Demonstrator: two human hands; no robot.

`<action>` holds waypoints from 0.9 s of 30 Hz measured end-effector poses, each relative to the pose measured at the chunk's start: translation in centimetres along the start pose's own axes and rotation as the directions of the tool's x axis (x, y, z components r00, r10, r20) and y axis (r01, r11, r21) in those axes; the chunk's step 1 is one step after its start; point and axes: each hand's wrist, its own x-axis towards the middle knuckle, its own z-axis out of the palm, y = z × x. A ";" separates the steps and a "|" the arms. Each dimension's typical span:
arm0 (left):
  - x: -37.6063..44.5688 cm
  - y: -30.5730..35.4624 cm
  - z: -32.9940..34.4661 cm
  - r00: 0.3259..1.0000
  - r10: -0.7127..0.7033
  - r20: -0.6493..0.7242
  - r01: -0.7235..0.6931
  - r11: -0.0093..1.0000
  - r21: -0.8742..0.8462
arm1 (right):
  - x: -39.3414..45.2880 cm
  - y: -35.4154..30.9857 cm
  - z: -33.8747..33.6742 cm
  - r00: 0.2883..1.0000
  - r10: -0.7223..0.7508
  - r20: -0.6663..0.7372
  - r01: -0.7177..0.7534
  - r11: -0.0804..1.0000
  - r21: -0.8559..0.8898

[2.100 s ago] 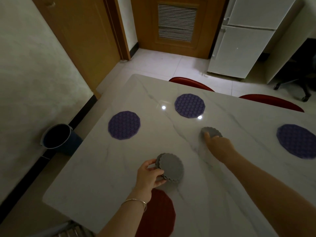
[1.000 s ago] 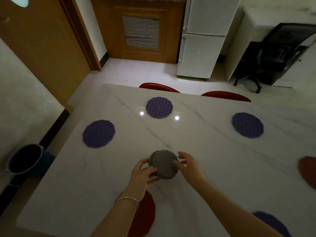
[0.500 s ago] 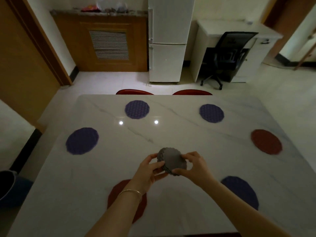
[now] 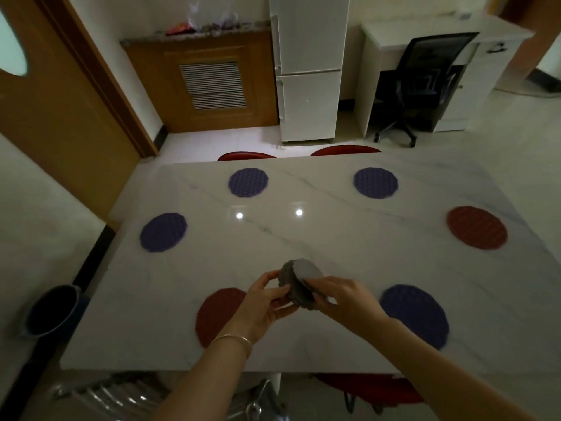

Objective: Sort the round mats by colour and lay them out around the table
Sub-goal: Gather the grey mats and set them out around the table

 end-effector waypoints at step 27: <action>-6.8 1.4 -13.7 0.934 0.056 -0.353 -0.133 0.972 -0.196 | -3.2 -1.8 10.3 0.919 0.010 0.394 0.184 0.873 -0.452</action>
